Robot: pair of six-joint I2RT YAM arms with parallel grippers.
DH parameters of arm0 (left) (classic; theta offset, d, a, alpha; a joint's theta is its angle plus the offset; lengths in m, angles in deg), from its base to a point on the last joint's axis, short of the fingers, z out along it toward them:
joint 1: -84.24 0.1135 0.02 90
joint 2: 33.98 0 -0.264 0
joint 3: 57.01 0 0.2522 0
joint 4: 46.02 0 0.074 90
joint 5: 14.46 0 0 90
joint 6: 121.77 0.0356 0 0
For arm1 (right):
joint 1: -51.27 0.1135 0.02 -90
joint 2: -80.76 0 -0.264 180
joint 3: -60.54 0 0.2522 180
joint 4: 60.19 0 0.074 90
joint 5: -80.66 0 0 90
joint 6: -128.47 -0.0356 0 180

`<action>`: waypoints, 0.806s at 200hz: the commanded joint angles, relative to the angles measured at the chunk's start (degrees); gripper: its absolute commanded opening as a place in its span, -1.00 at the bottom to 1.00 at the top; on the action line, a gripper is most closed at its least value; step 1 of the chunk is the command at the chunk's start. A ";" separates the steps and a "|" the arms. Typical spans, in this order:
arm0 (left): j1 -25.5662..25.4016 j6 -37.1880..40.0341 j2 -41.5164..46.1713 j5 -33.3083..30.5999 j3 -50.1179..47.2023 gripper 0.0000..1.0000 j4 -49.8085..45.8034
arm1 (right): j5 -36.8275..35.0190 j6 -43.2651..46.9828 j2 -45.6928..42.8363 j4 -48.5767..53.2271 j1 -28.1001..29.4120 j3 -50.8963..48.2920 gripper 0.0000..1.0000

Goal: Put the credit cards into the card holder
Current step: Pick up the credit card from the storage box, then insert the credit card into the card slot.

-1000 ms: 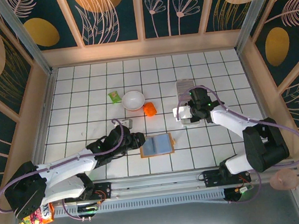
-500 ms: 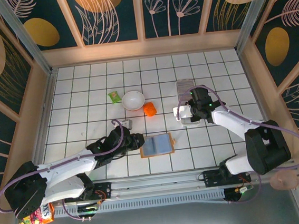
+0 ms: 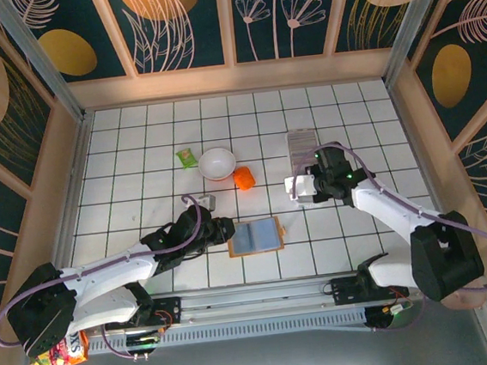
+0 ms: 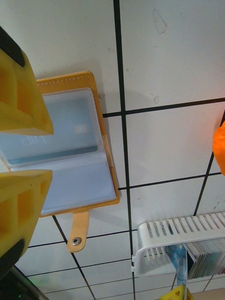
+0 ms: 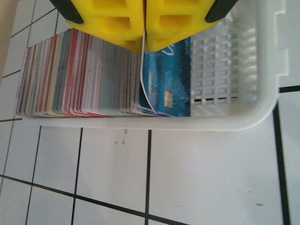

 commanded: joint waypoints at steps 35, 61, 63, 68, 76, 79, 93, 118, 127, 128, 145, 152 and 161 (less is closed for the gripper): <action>-0.22 0.17 1.54 0.24 -0.98 -0.50 0.87 | 0.29 -2.78 -4.08 4.47 1.83 -0.17 -1.00; -0.29 0.09 2.56 -0.86 -1.14 -0.51 0.87 | 1.02 -5.08 -8.29 7.68 3.59 -0.12 -1.00; -0.26 0.05 2.61 -0.93 -1.13 -0.52 0.87 | 1.02 -5.36 -8.60 7.92 3.83 -0.08 -1.00; -0.25 0.09 2.91 -1.13 -1.13 -0.52 0.87 | 1.02 -5.77 -9.34 8.55 4.30 -0.04 -1.00; -0.25 -0.08 3.35 -1.48 -1.13 -0.55 0.75 | 0.73 -6.34 -10.58 9.39 5.05 -0.16 -1.00; -0.27 -0.01 3.48 -1.62 -1.06 -0.56 0.66 | 0.57 -6.56 -11.02 9.58 5.40 -0.19 -1.00; -0.23 -0.22 4.13 -1.92 -0.81 -0.60 0.03 | 0.18 -8.25 -13.10 10.73 6.57 -0.31 -1.00; -0.26 -0.17 5.30 -2.94 -0.12 -0.63 -1.73 | 3.34 -14.23 -16.50 12.91 7.14 1.26 -1.00; -0.25 -0.47 5.73 -3.53 -0.16 -0.64 -2.02 | 5.31 -17.55 -17.82 12.93 7.14 2.07 -1.00; -0.23 -0.49 5.81 -3.53 -0.16 -0.63 -2.02 | 5.50 -18.07 -17.97 12.78 7.14 2.12 -1.00; -0.25 -1.29 6.70 -4.31 -0.27 -0.64 -2.20 | 9.25 -29.83 -20.37 9.63 7.14 3.00 -1.00; -0.30 -1.72 7.00 -4.65 -0.17 -0.64 -2.34 | 11.36 -33.50 -21.03 8.76 7.12 3.40 -1.00; -0.25 -2.22 7.27 -4.95 -0.11 -0.64 -2.51 | 13.39 -39.17 -21.58 6.97 7.23 3.57 -1.00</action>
